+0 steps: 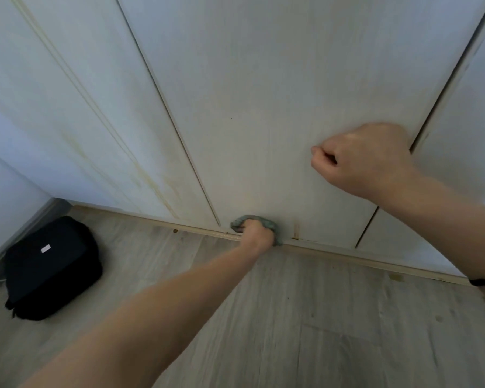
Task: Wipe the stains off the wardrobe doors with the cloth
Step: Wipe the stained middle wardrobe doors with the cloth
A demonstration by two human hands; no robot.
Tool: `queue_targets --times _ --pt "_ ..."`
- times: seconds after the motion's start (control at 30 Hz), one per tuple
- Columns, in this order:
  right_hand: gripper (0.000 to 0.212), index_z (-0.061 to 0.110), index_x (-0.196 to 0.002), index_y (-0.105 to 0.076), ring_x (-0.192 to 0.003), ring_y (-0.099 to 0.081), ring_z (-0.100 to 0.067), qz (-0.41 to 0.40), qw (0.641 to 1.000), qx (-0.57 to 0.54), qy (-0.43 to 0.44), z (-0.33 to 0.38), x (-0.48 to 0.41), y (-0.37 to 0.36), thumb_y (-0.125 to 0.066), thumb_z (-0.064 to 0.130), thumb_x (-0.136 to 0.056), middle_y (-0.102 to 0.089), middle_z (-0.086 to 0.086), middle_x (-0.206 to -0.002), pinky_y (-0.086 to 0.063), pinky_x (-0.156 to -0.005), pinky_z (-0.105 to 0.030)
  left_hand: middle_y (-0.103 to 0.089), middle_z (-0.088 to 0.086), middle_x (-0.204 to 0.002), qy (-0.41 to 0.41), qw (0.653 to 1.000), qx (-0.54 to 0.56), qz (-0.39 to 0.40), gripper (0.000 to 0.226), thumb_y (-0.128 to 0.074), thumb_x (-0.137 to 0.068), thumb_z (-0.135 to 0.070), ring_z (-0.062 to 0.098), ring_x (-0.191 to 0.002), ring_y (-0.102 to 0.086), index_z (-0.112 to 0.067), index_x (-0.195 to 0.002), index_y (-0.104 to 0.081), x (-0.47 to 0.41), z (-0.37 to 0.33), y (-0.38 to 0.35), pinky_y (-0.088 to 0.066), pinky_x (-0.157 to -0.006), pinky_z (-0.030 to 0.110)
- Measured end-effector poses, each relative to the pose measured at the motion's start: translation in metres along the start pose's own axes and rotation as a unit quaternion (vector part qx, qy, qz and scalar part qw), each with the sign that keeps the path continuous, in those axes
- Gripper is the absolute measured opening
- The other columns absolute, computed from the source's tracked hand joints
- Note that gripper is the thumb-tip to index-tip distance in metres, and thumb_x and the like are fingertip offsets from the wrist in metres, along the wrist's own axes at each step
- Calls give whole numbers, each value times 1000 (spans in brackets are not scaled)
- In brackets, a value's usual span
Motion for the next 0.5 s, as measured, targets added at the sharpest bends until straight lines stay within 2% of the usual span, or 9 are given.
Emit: queue_targets --times 0.07,0.13,0.23,0.33,0.37,0.43,0.47,0.5 --pt "49 13 -50 -38 -41 -34 -22 -10 1000 -7 1 1 -2 2 -43 36 -92 -26 3 -43 -18 -54 -20 -66 16 -126 -12 999 -32 15 33 -41 -102 -8 41 -112 -64 -3 -127 -62 -9 -9 -15 -55 -87 52" --pt "49 12 -50 -39 -41 -34 -23 -8 1000 -7 8 2 -1 1 -43 37 -92 -26 3 -43 -16 -55 -20 -61 18 -135 1 999 -52 9 36 -44 -103 -15 42 -122 -58 -5 -134 -59 -18 9 -15 -52 -91 55" --pt "49 12 -51 -40 -43 -35 -22 -16 1000 -1 23 2 1 1 -42 38 -92 -27 2 -44 -14 -55 -20 -55 24 -139 130 991 -1 -17 40 -51 -99 -16 46 -127 -51 -1 -135 -58 -25 64 13 -48 -97 56" --pt "51 9 -52 -48 -44 -40 -24 -11 999 4 32 2 1 -5 -38 39 -93 -34 -1 -45 -16 -54 -21 -58 24 -136 161 986 -47 -21 38 -51 -100 -13 47 -124 -55 -1 -134 -59 -21 74 25 -50 -94 58" --pt "51 9 -53 -48 -44 -41 -25 -12 1000 2 29 0 3 -6 -38 39 -93 -36 -1 -46 -17 -54 -22 -61 24 -132 158 985 -59 -24 36 -51 -99 -14 47 -119 -58 -2 -132 -61 -15 62 24 -52 -90 59" --pt "51 9 -52 -46 -42 -39 -24 -20 999 -2 26 0 3 -5 -39 39 -93 -34 -1 -44 -18 -54 -22 -65 26 -123 87 994 -70 -8 33 -52 -98 -12 53 -109 -62 -1 -127 -64 -4 23 13 -54 -81 62" --pt "50 10 -52 -45 -41 -37 -23 -28 999 -6 24 0 3 -3 -40 38 -93 -32 -1 -44 -17 -54 -21 -66 27 -120 61 997 -54 -4 32 -53 -96 -9 55 -105 -62 1 -125 -64 2 0 4 -55 -77 60" --pt "49 11 -51 -44 -41 -35 -23 -36 999 -12 23 0 2 -1 -42 37 -92 -31 -1 -44 -17 -54 -21 -66 26 -119 33 999 -6 -16 35 -54 -95 -7 55 -104 -62 4 -127 -62 13 -22 -4 -57 -74 51"
Point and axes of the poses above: each hand's wrist, its own x-axis away from the middle knuckle, its own y-axis out of the back of the hand, z = x × y, the point moved 9 cm from there along -x, towards the middle knuckle
